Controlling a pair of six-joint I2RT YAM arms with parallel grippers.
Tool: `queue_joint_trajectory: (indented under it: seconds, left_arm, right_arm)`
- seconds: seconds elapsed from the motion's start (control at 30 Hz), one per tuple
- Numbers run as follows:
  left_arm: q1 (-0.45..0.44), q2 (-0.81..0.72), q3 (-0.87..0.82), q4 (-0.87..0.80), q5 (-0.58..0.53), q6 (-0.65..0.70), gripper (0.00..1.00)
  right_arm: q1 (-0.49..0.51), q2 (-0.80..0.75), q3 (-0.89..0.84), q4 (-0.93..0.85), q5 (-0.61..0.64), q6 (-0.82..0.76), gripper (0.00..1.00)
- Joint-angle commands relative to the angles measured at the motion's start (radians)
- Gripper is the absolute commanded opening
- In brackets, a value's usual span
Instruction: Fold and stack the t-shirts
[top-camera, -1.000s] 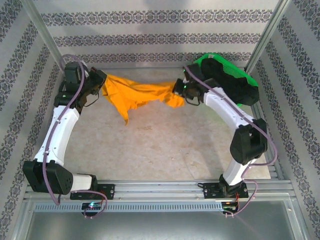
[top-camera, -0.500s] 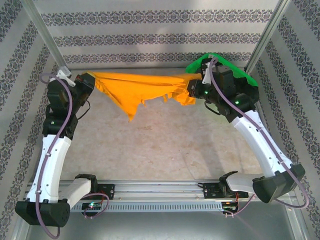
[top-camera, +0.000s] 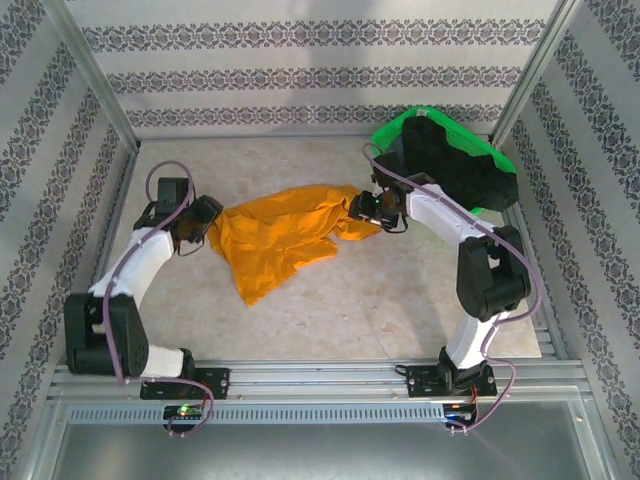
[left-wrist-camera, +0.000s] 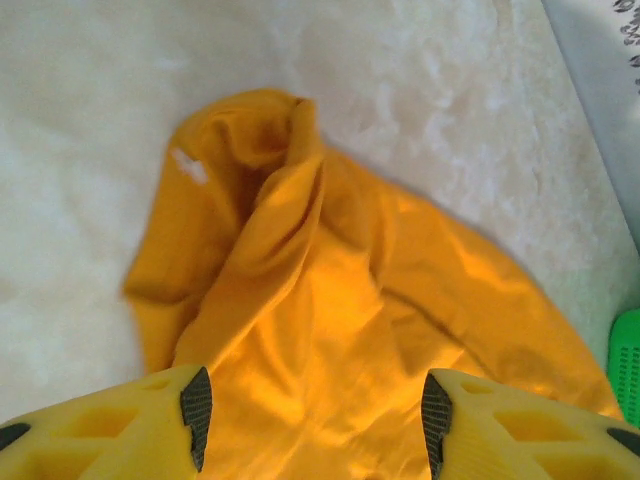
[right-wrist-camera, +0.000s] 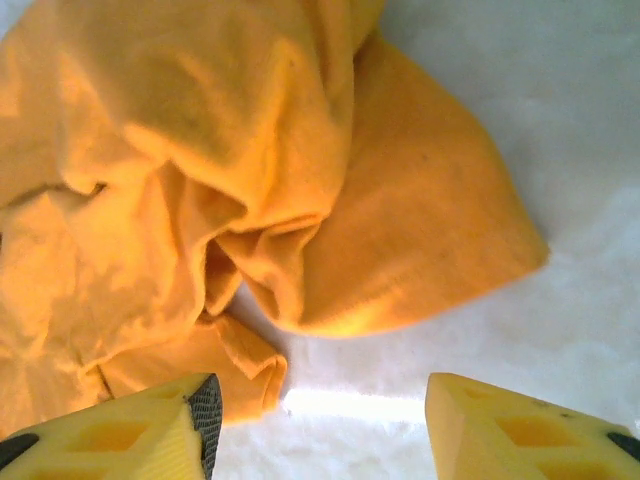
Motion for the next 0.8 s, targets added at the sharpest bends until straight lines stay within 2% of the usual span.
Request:
queue_joint_trajectory:
  seconds: [0.0, 0.17, 0.37, 0.53, 0.77]
  left_arm:
    - [-0.005, -0.12, -0.08, -0.054, 0.002, 0.041, 0.57]
    - [-0.008, -0.046, -0.119, -0.026, 0.135, 0.079, 0.54]
    - [-0.027, 0.082, -0.085, -0.06, 0.111, 0.199, 0.54]
    - [-0.028, 0.177, -0.039, -0.026, 0.074, 0.257, 0.44]
    - [-0.028, 0.247, 0.018, -0.016, 0.042, 0.306, 0.36]
  right_arm:
    - [0.018, -0.131, -0.071, -0.002, 0.015, 0.024, 0.57]
    - [0.043, -0.169, -0.143, 0.013, 0.004, 0.046, 0.57]
    - [0.04, -0.156, -0.137, 0.032, -0.032, 0.05, 0.57]
    - [0.039, -0.154, -0.137, 0.034, -0.043, 0.059, 0.57]
    - [0.031, -0.173, -0.183, 0.05, -0.051, 0.082, 0.56]
